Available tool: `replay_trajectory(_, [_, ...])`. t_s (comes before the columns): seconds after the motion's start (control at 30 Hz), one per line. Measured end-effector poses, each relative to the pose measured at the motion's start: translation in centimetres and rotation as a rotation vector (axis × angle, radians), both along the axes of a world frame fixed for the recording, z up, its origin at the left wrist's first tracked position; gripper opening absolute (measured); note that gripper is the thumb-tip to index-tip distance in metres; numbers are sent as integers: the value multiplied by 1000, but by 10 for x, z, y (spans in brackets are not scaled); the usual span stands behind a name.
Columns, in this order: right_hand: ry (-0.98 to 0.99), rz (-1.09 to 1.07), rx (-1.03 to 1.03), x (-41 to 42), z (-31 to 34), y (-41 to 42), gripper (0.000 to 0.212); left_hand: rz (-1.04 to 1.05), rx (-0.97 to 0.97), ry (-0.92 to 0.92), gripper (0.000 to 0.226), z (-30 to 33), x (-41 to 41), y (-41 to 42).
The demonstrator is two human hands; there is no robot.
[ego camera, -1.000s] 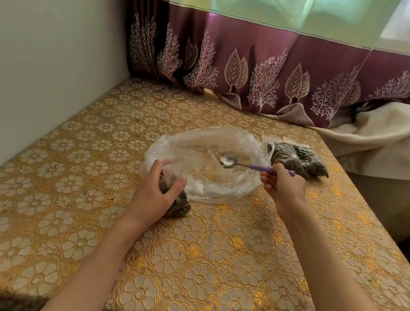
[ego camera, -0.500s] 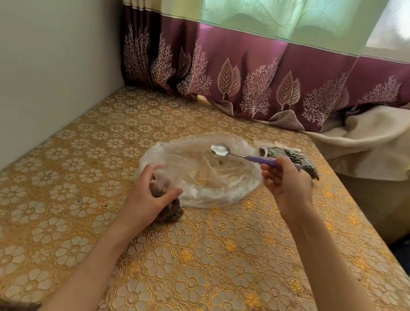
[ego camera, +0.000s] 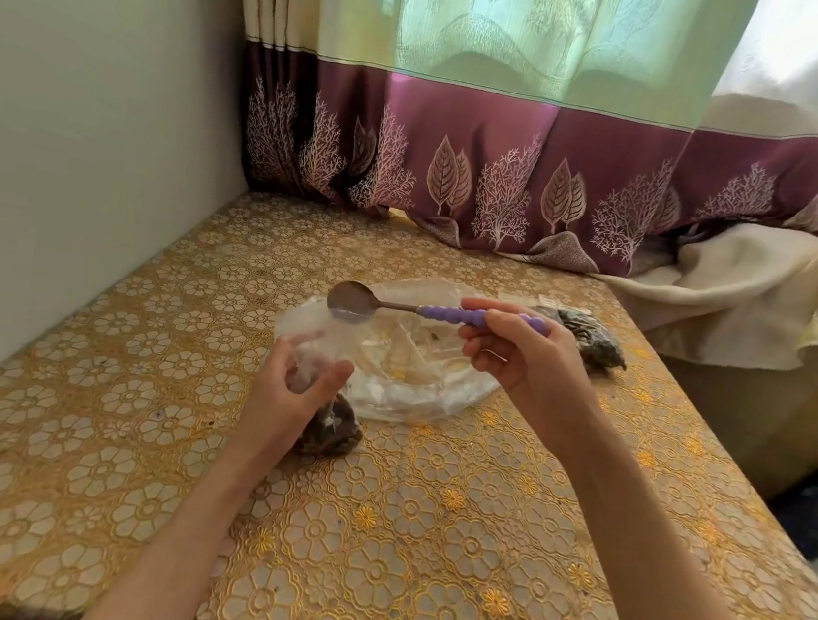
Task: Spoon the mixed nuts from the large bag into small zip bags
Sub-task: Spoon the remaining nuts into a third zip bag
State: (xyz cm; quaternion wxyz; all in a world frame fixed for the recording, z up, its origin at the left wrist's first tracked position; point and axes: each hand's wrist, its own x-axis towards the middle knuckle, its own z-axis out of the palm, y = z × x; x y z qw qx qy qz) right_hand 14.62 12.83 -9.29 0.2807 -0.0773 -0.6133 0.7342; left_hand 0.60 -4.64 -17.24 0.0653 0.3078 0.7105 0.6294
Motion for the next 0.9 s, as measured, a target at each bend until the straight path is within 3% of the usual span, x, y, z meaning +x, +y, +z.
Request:
replay_trajectory(0.13, [67,-114,-97,-4,3,8,23,0,-5,-13,85,3,0,-2])
replay_trajectory(0.27, [46,-361,-81,-12,5,20,32,82,46,-37,44,11,-1,-6])
replay_trajectory(0.37, [-45,-462,55,-23,13,28,38,59,134,-134,45,24,-7,-14])
replay_trajectory(0.67, [-717,-83,829,-60,-13,28,35,128,69,-41,57,36,-33,-39])
replay_trajectory(0.77, [-805,-71,956,-56,-26,28,39,130,67,-46,74,31,-37,-46])
replay_trajectory(0.9, [-874,-11,926,-50,-33,24,46,132,57,1,58,27,-41,-47])
